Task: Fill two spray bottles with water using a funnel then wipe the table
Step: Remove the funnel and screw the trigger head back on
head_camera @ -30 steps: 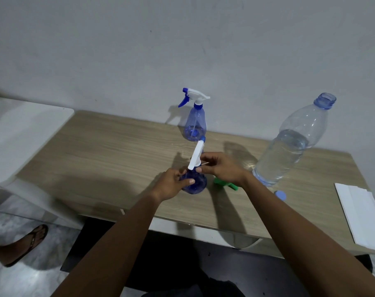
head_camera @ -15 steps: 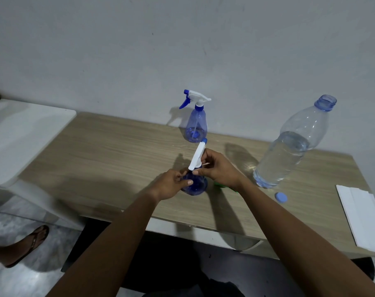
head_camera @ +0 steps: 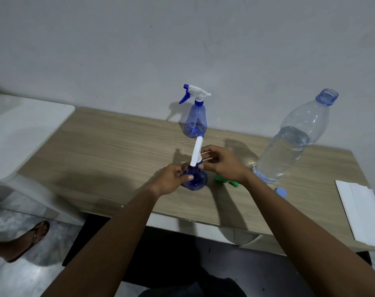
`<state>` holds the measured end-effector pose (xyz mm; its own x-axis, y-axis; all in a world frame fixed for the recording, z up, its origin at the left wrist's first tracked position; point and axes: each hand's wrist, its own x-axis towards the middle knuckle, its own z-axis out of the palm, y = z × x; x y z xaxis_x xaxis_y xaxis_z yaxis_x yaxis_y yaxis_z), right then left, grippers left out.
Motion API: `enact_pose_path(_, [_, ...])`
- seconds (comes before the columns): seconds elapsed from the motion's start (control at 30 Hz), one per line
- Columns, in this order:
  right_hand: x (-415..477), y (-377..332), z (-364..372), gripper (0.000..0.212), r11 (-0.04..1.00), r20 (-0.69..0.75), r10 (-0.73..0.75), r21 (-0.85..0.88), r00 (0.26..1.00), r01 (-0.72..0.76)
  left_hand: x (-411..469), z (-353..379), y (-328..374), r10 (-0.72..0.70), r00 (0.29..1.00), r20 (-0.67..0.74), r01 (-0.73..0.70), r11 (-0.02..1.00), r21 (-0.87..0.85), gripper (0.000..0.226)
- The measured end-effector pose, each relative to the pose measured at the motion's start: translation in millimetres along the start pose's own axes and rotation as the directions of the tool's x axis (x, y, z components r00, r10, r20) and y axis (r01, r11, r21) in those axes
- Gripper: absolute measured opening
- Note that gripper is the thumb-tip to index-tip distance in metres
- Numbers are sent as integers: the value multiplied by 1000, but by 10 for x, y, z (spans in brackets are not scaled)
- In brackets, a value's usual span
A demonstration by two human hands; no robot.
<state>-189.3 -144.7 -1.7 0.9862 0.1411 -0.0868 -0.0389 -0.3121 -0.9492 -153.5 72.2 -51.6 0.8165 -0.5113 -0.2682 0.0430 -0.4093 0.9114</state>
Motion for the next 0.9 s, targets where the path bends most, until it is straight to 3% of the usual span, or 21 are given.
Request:
enact_pose_path(0.13, [46, -36, 12, 27, 991, 61, -49, -125, 997, 57, 13, -10, -14, -12, 1000, 12, 12, 1000, -4, 18])
enact_pose_path(0.27, [28, -20, 83, 20, 991, -30, -56, -125, 998, 52, 14, -22, -36, -10, 1000, 21, 9, 1000, 27, 37])
enact_pose_path(0.33, [37, 8, 145, 29, 988, -82, -70, -145, 994, 58, 17, -19, -35, -5, 1000, 22, 5, 1000, 23, 33])
enact_pose_path(0.47, [29, 40, 148, 41, 988, -149, -41, -153, 988, 18, 2, -17, -17, -3, 1000, 29, 1, 999, 44, 48])
enact_pose_path(0.63, [2, 13, 24, 31, 999, -28, -39, -28, 999, 38, 15, -35, -40, 0, 999, 36, -2, 998, 66, 43])
enact_pose_path(0.77, [4, -51, 2, 34, 999, 57, -35, -35, 998, 37, -3, -39, -21, 2, 999, 33, -4, 998, 61, 36])
enact_pose_path(0.9, [9, -47, 73, 22, 998, -34, -37, -61, 999, 35, -12, -28, 3, 9, 1000, 26, -11, 998, 59, 33])
